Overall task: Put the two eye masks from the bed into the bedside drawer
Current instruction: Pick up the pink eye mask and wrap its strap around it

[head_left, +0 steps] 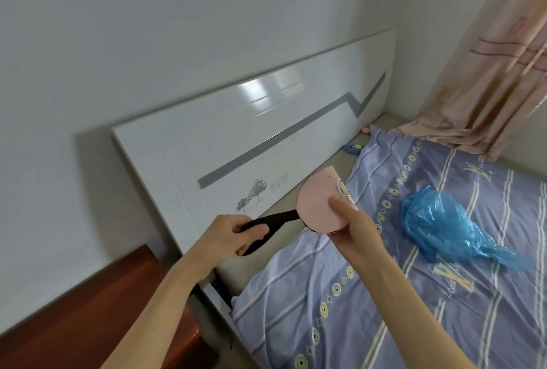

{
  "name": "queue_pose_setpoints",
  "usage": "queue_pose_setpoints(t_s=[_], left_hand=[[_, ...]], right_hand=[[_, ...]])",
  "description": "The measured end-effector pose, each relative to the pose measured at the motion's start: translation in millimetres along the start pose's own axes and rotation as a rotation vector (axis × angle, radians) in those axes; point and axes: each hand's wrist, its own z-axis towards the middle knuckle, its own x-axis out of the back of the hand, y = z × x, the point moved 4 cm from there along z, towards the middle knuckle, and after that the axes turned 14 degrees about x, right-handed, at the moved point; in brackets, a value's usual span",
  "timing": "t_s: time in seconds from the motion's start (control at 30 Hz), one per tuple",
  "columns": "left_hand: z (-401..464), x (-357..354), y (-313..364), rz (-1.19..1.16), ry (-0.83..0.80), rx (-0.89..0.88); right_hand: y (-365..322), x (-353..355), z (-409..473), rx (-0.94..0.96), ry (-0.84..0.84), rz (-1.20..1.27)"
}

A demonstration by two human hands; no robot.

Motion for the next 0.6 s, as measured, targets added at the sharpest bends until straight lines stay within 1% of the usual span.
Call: queue_pose_setpoints(t_s=[0.03,0.1,0.17,0.2,0.23,0.27,0.3,0.4,0.47,0.57,0.6], left_hand=[[-1,0,2,-0.133,-0.06,-0.013],[-1,0,6,-0.541,-0.203,-0.032],[1,-2,9,-0.897,-0.294,-0.046],[2,-2,10,-1.013,-0.308,-0.057],[3,-3,12,-1.065,-0.308,-0.068],[4,-5,13,-1.037,-0.29,-0.08],[5,-7,16,-0.953,-0.257,-0.091],[5,-12,25,-0.544,-0.088,-0.083],[5,-16,30,-0.335,-0.01,-0.086],[5,-22,35,-0.188,-0.002,-0.091],[5,-23,36,-0.128,0.025,-0.099]], right_hand=[[-1,6,1,-0.003,0.022,-0.014],[0,15,0,-0.016,0.052,-0.017],[6,20,-3,-0.026,0.04,0.015],[9,20,-5,-0.024,0.02,0.027],[11,20,-7,-0.018,-0.004,0.03],[13,19,-9,-0.009,-0.028,0.023],[14,18,-11,0.003,-0.051,0.011],[14,13,-15,0.033,-0.122,-0.064],[13,11,-15,0.06,-0.158,-0.12],[12,7,-16,0.101,-0.226,-0.254],[12,6,-18,0.111,-0.248,-0.309]])
